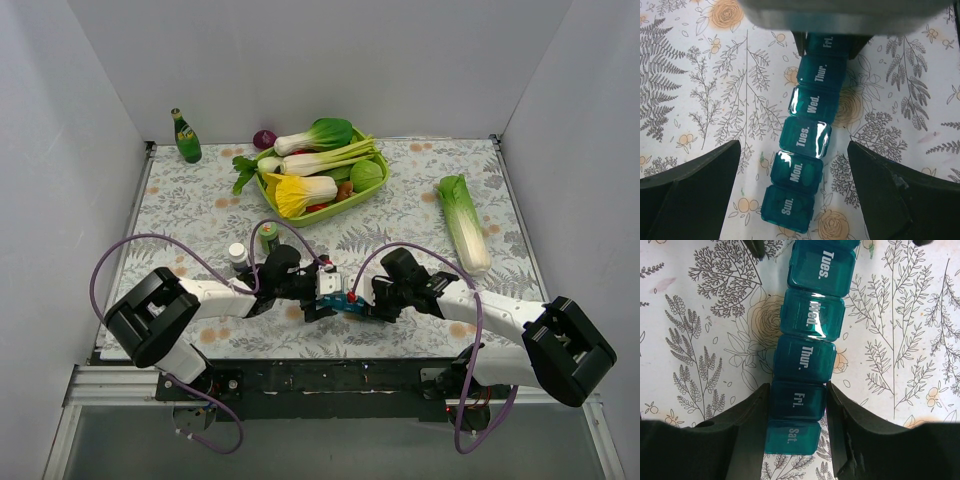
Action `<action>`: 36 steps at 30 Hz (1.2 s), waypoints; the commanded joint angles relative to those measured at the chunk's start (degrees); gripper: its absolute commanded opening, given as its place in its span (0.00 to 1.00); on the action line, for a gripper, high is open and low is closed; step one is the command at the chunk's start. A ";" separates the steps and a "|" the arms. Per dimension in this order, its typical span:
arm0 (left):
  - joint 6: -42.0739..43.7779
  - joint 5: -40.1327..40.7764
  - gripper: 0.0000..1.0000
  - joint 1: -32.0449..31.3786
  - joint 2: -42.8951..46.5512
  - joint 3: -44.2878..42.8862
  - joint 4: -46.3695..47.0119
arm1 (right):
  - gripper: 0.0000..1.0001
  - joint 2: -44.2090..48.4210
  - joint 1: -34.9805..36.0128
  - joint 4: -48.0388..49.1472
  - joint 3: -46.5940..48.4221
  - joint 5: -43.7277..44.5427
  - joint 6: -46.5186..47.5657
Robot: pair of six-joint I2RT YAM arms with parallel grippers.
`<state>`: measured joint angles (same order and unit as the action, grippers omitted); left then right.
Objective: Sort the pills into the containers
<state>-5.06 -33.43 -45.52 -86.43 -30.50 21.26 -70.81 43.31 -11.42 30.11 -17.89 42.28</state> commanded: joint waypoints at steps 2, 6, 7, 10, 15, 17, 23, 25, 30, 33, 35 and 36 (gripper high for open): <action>-3.46 1.88 0.86 -0.10 -1.19 -3.51 1.77 | 0.39 0.84 0.37 1.75 -0.23 -1.71 0.78; -5.66 4.07 0.81 -0.10 -2.07 -4.30 1.51 | 0.39 0.93 0.37 1.66 -0.23 -1.80 0.70; -5.66 5.12 0.80 -0.10 -1.99 -4.39 1.33 | 0.39 0.93 0.37 1.66 -0.31 -1.80 0.70; -6.98 7.67 0.75 -0.01 -2.07 -4.92 0.90 | 0.39 0.84 0.37 1.49 -0.23 -1.80 0.78; -10.75 12.95 0.67 0.69 -1.90 -5.27 2.38 | 0.39 0.76 0.37 1.40 -0.31 -1.97 0.70; -12.07 13.91 0.67 0.95 -1.63 -5.27 3.35 | 0.39 0.67 0.37 1.40 -0.31 -1.97 0.78; -15.86 14.01 0.68 1.57 -1.72 -6.24 4.41 | 0.38 0.41 0.37 1.05 -0.31 -2.59 1.05; -16.65 13.83 0.68 1.66 -1.81 -6.41 5.02 | 0.38 0.14 0.37 0.79 -0.23 -2.85 1.05; -18.14 14.71 0.68 2.01 -2.86 -7.03 5.64 | 0.38 0.05 0.37 0.43 -0.14 -3.38 1.31; -18.84 15.76 0.69 2.19 -4.09 -8.08 5.03 | 0.38 0.05 0.28 0.17 -0.05 -3.91 1.49; -19.20 16.72 0.68 2.19 -5.58 -8.87 4.24 | 0.38 0.14 0.37 0.00 -0.05 -4.17 1.58; -19.63 16.99 0.69 2.19 -6.11 -9.92 3.80 | 0.38 0.14 0.37 -0.01 -0.05 -4.34 1.66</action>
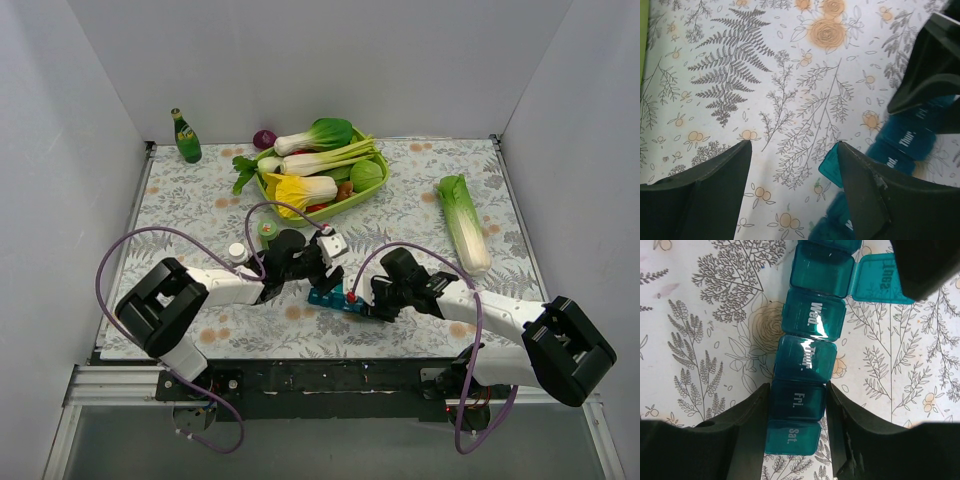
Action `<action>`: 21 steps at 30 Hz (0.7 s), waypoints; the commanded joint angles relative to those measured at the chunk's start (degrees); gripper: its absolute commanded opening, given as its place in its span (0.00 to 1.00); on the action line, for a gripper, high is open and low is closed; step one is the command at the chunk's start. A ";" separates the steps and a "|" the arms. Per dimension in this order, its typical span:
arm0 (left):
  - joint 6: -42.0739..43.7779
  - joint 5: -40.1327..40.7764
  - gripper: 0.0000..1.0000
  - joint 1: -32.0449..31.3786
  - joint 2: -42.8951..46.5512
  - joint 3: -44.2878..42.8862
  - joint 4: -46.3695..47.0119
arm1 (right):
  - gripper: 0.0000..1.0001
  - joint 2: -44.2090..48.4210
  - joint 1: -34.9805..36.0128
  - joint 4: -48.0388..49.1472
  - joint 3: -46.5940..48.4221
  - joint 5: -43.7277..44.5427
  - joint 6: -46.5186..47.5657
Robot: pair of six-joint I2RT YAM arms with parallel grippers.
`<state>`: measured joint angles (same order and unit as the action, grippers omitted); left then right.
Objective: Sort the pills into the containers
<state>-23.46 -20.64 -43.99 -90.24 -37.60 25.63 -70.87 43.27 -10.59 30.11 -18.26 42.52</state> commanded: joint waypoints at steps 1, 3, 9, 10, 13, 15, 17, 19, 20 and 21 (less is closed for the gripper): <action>-1.58 4.47 0.68 0.66 -3.53 -3.26 -1.45 | 0.38 0.21 0.42 -0.84 -0.05 -3.89 1.42; -1.94 4.91 0.68 0.66 -4.42 -4.23 -2.42 | 0.38 0.21 0.42 -0.92 -0.05 -3.97 1.51; -2.38 4.65 0.68 0.66 -6.09 -5.64 -5.50 | 0.40 -0.06 0.42 -0.92 0.13 -3.71 1.33; -2.38 4.65 0.68 0.66 -6.00 -5.46 -5.94 | 0.42 -0.14 0.42 -1.01 0.21 -3.62 1.33; -3.60 5.35 0.70 0.74 -4.78 -5.46 -6.29 | 0.60 -0.32 0.42 -1.62 0.74 -3.36 1.16; -5.80 6.05 0.74 0.74 -2.85 -6.51 -6.90 | 0.79 -0.23 0.41 -1.71 1.09 -3.27 0.90; -7.47 6.93 0.75 0.83 -1.53 -8.26 -8.83 | 0.87 0.38 0.42 -1.89 1.27 -2.83 0.72; -8.52 7.02 0.77 0.83 0.76 -9.24 -10.77 | 0.94 1.08 0.33 -1.98 1.62 -2.48 0.54; -8.88 7.02 0.78 0.92 1.55 -9.59 -11.30 | 0.95 1.35 0.24 -2.24 1.79 -2.57 0.63; -9.92 7.11 0.78 0.92 2.42 -10.03 -12.35 | 0.96 1.61 -0.11 -2.68 2.14 -2.74 0.54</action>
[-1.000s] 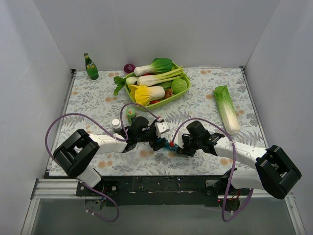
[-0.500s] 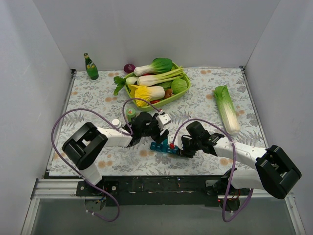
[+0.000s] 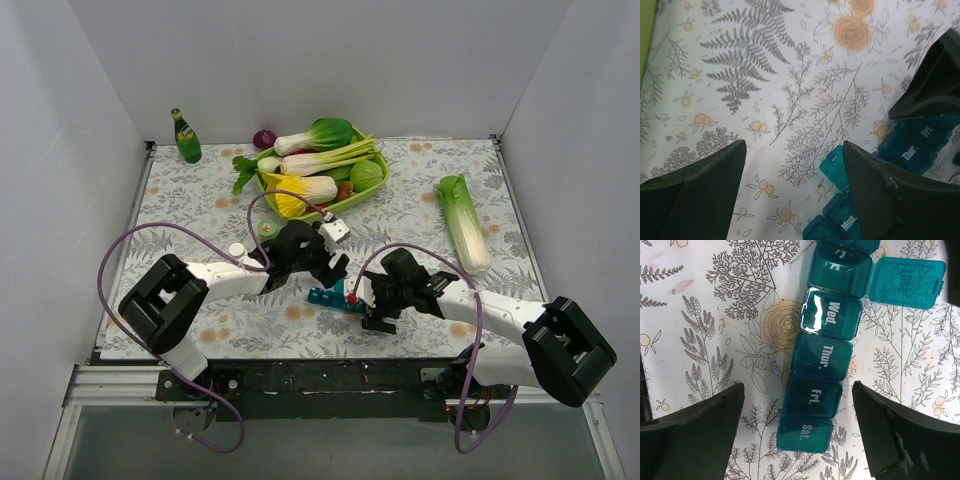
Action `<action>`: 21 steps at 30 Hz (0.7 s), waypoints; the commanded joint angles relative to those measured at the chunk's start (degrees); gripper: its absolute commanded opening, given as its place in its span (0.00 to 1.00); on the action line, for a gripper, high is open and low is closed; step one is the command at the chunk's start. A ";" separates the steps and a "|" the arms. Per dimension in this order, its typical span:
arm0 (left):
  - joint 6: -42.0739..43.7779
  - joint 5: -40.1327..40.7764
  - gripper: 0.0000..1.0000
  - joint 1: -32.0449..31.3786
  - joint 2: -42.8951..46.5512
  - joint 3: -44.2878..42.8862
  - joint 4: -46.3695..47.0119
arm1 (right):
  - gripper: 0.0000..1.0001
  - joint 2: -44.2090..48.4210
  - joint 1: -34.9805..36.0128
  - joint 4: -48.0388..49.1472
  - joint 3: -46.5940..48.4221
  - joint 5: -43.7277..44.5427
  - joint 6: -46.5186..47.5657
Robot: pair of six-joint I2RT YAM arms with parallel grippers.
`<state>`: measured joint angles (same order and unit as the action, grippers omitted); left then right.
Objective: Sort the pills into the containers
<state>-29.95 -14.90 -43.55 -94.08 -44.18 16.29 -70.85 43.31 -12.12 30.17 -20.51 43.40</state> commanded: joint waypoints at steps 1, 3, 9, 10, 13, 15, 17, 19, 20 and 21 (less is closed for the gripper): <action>-3.97 1.53 0.79 0.57 8.19 -3.54 -3.63 | 0.97 2.20 -0.50 -1.76 3.13 -1.54 -0.33; -5.11 1.97 0.80 0.75 10.14 -3.19 -4.69 | 0.98 2.91 -2.08 -3.78 4.62 -3.38 -0.24; -11.26 3.21 0.82 1.63 18.05 -0.30 -8.99 | 0.94 2.47 -5.16 -7.31 11.22 -10.51 -2.87; -12.92 3.12 0.81 1.71 18.67 0.84 -9.43 | 0.93 1.77 -5.16 -7.04 11.74 -11.64 -3.92; -16.09 1.02 0.79 1.89 20.52 3.91 -9.53 | 0.68 -1.38 -5.16 -5.90 13.94 -13.23 -8.06; -18.91 -0.65 0.71 1.89 20.35 5.42 -8.31 | 0.39 -4.28 -5.16 -6.94 15.69 -13.59 -8.94; -21.45 -3.47 0.64 1.89 19.64 7.52 -6.64 | 0.30 -5.61 -5.16 -7.48 16.14 -13.68 -8.94; -22.77 -5.48 0.57 1.89 18.15 8.58 -4.00 | 0.24 -6.49 -5.16 -7.92 16.06 -13.24 -8.51; -23.30 -6.19 0.55 1.89 17.36 9.20 -2.86 | 0.20 -6.76 -5.25 -8.09 15.97 -13.06 -8.50; -24.44 -6.81 0.52 1.89 16.05 9.38 -1.02 | 0.18 -6.85 -5.17 -8.10 15.80 -12.80 -8.07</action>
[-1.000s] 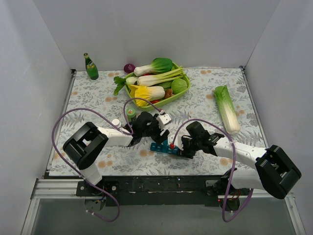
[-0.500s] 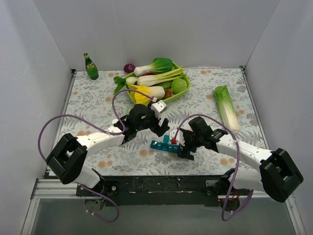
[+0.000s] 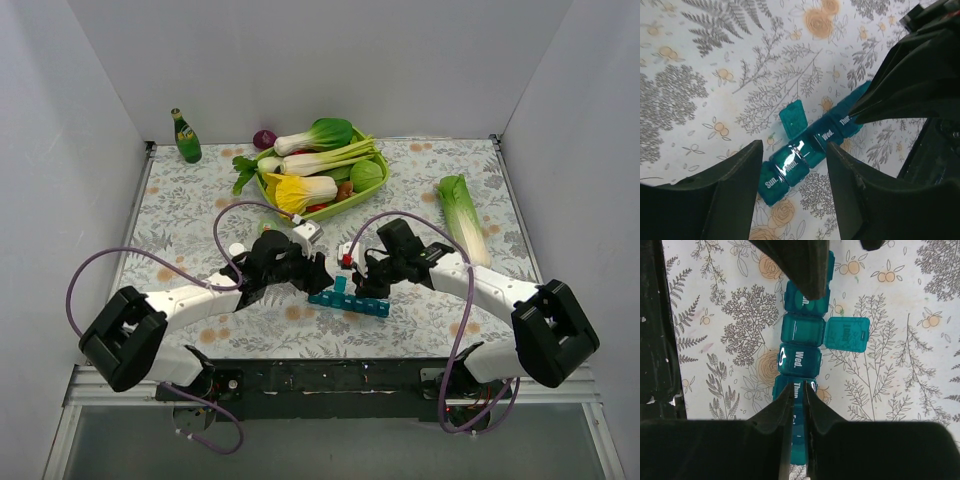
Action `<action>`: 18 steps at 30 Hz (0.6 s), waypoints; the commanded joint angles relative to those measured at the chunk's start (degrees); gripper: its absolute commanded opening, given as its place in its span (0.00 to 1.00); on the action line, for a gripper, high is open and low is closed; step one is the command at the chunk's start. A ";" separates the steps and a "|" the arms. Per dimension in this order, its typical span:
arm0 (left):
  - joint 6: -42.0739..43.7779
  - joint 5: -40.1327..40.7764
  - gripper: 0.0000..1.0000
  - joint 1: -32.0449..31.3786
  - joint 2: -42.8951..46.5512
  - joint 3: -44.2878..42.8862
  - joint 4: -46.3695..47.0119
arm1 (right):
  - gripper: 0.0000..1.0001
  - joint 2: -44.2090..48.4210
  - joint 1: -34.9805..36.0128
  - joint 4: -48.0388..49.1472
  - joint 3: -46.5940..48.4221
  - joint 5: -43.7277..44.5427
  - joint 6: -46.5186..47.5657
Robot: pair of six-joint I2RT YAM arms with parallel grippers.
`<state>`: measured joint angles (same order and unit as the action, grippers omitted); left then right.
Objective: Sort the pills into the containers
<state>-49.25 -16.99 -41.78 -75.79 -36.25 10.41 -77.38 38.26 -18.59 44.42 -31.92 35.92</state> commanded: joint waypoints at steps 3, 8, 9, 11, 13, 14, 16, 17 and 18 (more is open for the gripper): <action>-6.20 -6.20 0.49 0.12 -4.45 1.10 7.15 | 0.16 -1.27 -0.03 -2.77 0.93 -1.04 0.46; -6.73 -7.70 0.48 0.12 -9.11 0.30 7.95 | 0.15 -4.26 0.23 -2.33 -0.39 0.10 1.17; -6.64 -7.79 0.47 0.12 -9.72 0.13 7.61 | 0.15 -5.83 0.32 -2.33 -0.48 0.37 1.08; -6.64 -7.97 0.47 0.12 -11.47 -0.05 7.17 | 0.14 -7.16 0.41 -1.98 -0.74 0.81 0.38; -6.90 -7.97 0.46 0.12 -12.36 0.13 6.99 | 0.14 -8.74 0.50 -0.75 -1.18 2.56 -0.32; -6.91 -8.05 0.46 0.12 -12.97 0.13 6.99 | 0.13 -9.10 0.50 -0.49 -1.44 3.18 -0.59; -7.00 -7.70 0.46 0.12 -13.51 0.13 6.81 | 0.13 -9.63 0.41 -0.22 -1.36 4.14 -0.68; -6.91 -7.70 0.46 0.12 -13.59 0.04 6.72 | 0.13 -9.63 0.50 -0.22 -1.44 4.24 -0.85; -6.99 -7.70 0.46 0.12 -13.86 -0.05 6.55 | 0.13 -9.37 0.50 -0.05 -1.45 4.24 -0.94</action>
<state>-55.96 -23.68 -41.78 -89.43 -35.11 16.93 -84.77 38.37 -17.43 44.25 -31.97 35.51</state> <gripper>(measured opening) 0.464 0.131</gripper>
